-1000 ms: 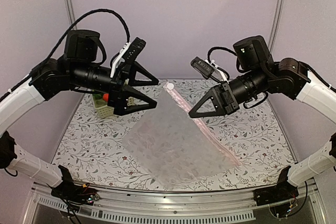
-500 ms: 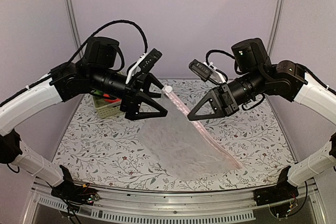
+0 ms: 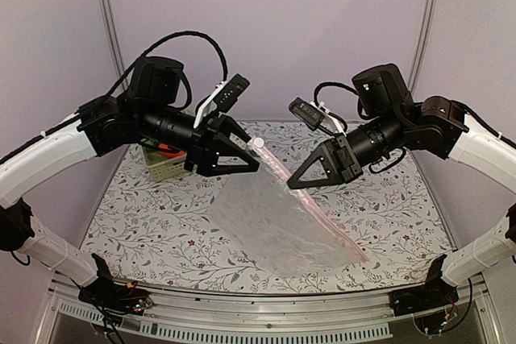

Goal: Place the food in the zip-top bag and seal the zipper
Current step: Pass from the right arm to the left, then unzip the zipper from the zipper food storage bag.

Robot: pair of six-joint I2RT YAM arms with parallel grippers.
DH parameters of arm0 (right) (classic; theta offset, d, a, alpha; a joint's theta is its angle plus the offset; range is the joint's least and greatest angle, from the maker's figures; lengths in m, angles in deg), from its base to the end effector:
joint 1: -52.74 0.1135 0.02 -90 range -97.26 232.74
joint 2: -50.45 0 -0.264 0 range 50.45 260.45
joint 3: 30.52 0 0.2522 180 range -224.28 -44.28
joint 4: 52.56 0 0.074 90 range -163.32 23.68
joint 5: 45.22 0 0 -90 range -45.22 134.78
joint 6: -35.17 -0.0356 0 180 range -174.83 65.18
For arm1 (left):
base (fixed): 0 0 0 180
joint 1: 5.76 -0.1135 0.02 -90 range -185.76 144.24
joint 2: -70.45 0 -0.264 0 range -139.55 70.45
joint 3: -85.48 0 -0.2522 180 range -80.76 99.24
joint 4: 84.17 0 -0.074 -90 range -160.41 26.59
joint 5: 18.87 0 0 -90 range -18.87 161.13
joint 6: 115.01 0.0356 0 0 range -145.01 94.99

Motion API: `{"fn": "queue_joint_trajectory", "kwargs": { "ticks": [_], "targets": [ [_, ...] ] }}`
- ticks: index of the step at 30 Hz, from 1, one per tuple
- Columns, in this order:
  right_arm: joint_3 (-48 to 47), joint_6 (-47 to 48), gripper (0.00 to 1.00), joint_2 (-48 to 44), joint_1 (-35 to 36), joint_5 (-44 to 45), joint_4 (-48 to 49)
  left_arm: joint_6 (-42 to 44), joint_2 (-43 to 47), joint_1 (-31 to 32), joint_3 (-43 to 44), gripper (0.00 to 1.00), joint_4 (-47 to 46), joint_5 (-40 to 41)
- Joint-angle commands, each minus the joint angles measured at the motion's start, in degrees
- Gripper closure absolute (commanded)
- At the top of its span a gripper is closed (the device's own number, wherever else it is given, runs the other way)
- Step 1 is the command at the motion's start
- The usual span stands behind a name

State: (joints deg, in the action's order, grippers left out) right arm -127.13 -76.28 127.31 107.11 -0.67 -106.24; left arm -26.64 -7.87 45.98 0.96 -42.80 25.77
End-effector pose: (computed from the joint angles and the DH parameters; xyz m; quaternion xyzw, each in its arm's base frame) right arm 0.1422 0.2419 0.4006 -0.4048 0.7293 0.5354 0.1325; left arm 0.1645 -0.2495 0.4058 0.5178 0.6132 -0.5143 0.3023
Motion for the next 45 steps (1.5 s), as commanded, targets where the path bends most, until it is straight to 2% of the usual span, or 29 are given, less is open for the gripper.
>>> {"fn": "queue_joint_trajectory", "kwargs": {
  "ticks": [1,8,12,14,19,21,23,26,31,39,45],
  "targets": [
    [0.5,1.3,1.0,-0.5,0.0,1.4,-1.1,-1.3,0.8,-0.2,-1.1,0.55,-1.2,-1.5],
    [0.6,2.1,1.0,-1.0,0.0,2.2,-2.2,-1.4,0.2,-0.2,-1.2,0.76,-1.8,-0.6],
    [0.8,2.5,0.96,-1.4,0.0,3.2,-2.7,-1.1,0.0,-0.2,-1.0,0.94,-1.6,0.1],
    [0.8,2.6,0.85,-1.8,0.0,4.3,-2.7,-0.4,0.0,-0.2,-0.9,1.0,-1.2,0.6],
    [0.2,2.0,0.36,-3.3,0.0,10.7,-2.2,2.6,-0.2,-0.3,0.1,1.0,1.6,2.8],
    [0.0,1.6,0.24,-4.1,0.0,14.6,-1.7,4.5,-0.8,-0.3,1.0,1.0,2.9,3.4],
    [-0.2,1.4,0.17,-4.8,0.0,19.2,-1.1,6.3,-2.1,-0.3,2.5,1.0,4.7,3.4],
    [-0.8,1.4,0.15,-5.6,0.0,25.4,0.2,8.6,-4.2,-0.3,4.6,1.0,7.0,3.2],
    [-0.9,1.1,0.15,-6.3,0.0,30.7,5.2,10.1,-6.1,-0.6,4.0,1.0,5.4,3.4],
    [-2.7,1.2,0.23,-1.4,0.4,19.5,10.3,6.2,-4.1,-0.9,-2.7,1.0,-1.6,-1.3],
    [-5.0,4.4,0.32,2.1,2.4,17.1,8.2,4.7,-3.7,-0.9,-4.0,1.0,-3.7,-3.0]
  ]
}}
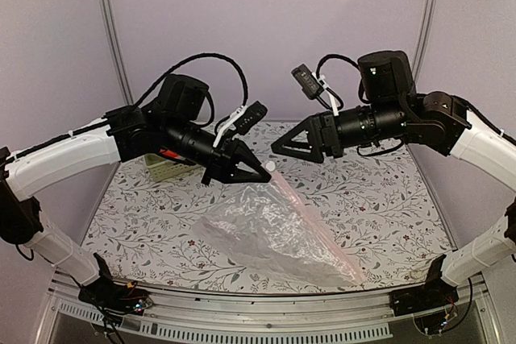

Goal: Place the food in the zip-top bag and seal the zipper
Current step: Unzip the zipper from the zipper food storage bag.

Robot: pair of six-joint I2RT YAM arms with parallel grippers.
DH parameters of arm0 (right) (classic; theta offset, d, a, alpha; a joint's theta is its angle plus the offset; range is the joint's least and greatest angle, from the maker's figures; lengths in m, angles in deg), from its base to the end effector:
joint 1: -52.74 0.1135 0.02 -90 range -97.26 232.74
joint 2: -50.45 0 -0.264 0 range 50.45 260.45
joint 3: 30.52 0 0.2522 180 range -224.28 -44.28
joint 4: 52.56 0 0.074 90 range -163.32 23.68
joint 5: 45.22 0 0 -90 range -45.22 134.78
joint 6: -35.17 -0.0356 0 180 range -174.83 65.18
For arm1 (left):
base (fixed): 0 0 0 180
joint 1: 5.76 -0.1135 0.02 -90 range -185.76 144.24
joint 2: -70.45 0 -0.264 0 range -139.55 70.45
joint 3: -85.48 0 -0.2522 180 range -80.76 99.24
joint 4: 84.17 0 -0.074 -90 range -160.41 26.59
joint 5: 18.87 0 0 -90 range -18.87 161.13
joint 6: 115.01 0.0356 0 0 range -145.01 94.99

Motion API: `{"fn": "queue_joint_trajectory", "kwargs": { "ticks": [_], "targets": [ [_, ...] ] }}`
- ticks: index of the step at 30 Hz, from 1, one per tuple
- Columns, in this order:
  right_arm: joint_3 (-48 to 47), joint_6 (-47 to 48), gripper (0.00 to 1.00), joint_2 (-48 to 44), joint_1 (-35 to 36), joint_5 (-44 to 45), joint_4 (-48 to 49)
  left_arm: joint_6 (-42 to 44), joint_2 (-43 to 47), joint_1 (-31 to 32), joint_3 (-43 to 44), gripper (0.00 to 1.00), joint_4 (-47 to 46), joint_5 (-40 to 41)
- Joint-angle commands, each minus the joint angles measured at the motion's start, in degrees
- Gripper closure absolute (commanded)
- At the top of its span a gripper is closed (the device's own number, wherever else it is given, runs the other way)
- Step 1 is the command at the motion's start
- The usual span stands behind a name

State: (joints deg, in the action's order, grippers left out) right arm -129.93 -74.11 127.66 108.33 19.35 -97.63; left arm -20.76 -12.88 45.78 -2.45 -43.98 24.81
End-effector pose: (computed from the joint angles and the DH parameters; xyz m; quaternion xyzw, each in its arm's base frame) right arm 0.1529 0.2503 0.4250 -0.3689 0.7344 0.4735 0.3168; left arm 0.1806 -0.2687 0.3626 0.5452 0.6188 -0.4946 0.2743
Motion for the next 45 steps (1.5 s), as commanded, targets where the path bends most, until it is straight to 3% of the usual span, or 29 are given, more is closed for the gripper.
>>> {"fn": "queue_joint_trajectory", "kwargs": {
  "ticks": [1,32,40,45],
  "targets": [
    [-2.2,2.4,0.34,2.1,1.1,-2.8,-0.6,-1.2,1.3,-0.7,-0.6,1.0,-2.6,-2.3],
    [-0.2,3.9,0.83,3.5,1.8,-6.5,-0.5,-3.4,1.5,-1.6,-1.6,1.0,-5.0,-3.3],
    [0.3,3.3,1.0,3.4,1.8,-6.5,0.7,-3.4,1.4,-1.8,-1.6,1.0,-5.1,-3.0],
    [0.6,3.4,1.0,3.3,1.9,-5.7,0.7,-3.5,1.4,-1.9,-1.6,1.0,-5.2,-2.7]
  ]
}}
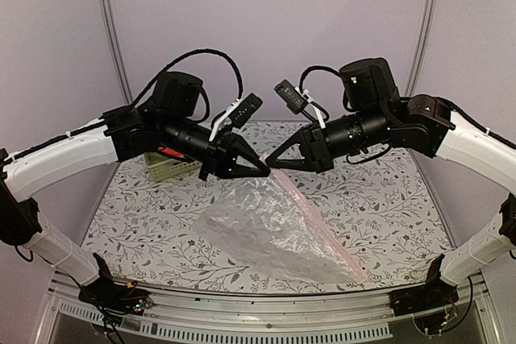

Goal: Place the food in the zip-top bag and seal the zipper
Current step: Unzip the zipper from the zipper food storage bag.

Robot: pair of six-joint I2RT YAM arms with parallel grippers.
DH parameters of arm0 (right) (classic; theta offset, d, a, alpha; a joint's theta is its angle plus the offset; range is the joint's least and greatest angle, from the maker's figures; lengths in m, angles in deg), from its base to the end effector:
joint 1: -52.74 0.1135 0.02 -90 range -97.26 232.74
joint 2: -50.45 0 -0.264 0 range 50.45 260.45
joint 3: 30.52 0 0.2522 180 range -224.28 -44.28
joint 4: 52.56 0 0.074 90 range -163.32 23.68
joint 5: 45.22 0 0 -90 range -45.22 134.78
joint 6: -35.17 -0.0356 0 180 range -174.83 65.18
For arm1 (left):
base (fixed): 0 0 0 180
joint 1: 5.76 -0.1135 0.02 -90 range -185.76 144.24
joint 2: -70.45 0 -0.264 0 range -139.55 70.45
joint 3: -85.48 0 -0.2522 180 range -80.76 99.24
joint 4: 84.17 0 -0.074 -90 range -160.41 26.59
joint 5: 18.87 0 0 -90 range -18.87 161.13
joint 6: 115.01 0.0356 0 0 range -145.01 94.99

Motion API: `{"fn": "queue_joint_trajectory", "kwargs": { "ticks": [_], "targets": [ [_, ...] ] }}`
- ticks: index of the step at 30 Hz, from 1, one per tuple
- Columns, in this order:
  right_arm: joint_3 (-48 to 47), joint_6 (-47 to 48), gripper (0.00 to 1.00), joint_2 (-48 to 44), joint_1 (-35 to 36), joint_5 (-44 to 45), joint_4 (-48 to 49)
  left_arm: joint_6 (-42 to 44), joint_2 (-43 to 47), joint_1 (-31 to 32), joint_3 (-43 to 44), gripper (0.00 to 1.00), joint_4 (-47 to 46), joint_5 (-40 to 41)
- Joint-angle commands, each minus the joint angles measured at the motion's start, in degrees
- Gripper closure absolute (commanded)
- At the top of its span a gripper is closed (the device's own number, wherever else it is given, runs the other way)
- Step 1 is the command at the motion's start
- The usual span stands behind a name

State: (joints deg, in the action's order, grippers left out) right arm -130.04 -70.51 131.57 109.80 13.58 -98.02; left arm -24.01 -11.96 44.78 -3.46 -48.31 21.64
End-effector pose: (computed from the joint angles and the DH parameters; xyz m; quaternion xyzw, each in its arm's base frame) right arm 0.1539 0.2715 0.4064 -0.4216 0.7189 0.4829 0.2689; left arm 0.1830 -0.2649 0.3687 0.5334 0.6033 -0.5226 0.2799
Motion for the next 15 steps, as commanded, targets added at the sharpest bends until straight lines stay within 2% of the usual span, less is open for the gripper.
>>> {"fn": "queue_joint_trajectory", "kwargs": {
  "ticks": [1,15],
  "targets": [
    [0.8,-0.1,1.0,-0.7,0.4,0.4,1.1,-0.3,0.5,-1.0,-0.6,1.0,-0.8,0.6],
    [2.0,1.1,1.0,-2.6,0.4,2.7,-0.9,-0.8,1.8,-2.9,-1.1,1.0,-2.3,0.7]
  ]
}}
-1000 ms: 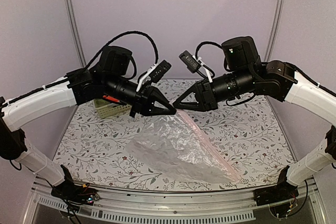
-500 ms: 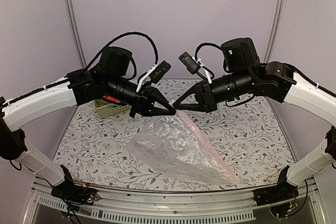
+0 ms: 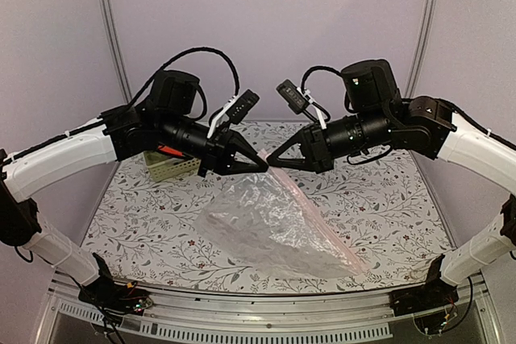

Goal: Place the food in the zip-top bag and seal the zipper
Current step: Unzip the zipper from the zipper food storage bag.

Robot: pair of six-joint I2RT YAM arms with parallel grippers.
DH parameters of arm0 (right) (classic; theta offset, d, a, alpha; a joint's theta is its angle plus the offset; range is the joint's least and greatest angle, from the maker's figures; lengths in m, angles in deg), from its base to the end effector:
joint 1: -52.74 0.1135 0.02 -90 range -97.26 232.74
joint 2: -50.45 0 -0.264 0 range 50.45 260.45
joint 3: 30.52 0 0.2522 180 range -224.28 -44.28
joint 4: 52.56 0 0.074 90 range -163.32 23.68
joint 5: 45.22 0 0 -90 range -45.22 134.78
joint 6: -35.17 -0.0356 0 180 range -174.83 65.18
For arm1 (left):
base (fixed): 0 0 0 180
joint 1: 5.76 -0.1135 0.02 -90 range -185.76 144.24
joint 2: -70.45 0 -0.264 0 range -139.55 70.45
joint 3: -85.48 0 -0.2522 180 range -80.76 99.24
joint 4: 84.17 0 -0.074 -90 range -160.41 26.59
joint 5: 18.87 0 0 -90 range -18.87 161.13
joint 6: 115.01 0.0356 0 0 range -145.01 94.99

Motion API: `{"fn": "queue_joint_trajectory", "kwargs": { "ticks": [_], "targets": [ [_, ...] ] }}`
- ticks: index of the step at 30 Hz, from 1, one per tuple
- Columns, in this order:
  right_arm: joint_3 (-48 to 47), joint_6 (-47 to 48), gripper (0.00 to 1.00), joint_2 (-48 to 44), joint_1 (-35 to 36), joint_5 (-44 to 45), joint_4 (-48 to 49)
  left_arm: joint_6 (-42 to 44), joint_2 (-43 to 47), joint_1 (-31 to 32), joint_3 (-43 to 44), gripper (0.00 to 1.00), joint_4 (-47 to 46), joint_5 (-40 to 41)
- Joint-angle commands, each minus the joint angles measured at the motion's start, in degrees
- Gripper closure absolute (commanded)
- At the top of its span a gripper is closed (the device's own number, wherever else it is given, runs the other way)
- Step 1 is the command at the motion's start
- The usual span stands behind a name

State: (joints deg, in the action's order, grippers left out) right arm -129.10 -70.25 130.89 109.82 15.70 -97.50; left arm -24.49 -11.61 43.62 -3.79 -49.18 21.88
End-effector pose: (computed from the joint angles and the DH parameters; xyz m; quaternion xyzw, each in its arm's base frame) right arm 0.1538 0.2693 0.4050 -0.4161 0.7238 0.4724 0.2826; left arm 0.1879 -0.2605 0.3699 0.5251 0.6075 -0.5206 0.2902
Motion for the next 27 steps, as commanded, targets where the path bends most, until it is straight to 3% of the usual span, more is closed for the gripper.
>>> {"fn": "queue_joint_trajectory", "kwargs": {
  "ticks": [1,15,27],
  "targets": [
    [1.1,0.8,1.0,-2.0,0.4,0.7,-1.5,-0.3,1.5,-1.7,-0.8,1.0,-1.4,0.4],
    [1.4,1.0,1.0,-2.8,0.4,1.0,-1.6,-0.3,2.6,-3.0,-1.4,1.0,-2.0,3.1],
    [1.9,1.1,1.0,-3.7,0.4,1.9,-1.6,-1.8,3.6,-4.5,-2.3,1.0,-2.7,11.3]
  ]
}}
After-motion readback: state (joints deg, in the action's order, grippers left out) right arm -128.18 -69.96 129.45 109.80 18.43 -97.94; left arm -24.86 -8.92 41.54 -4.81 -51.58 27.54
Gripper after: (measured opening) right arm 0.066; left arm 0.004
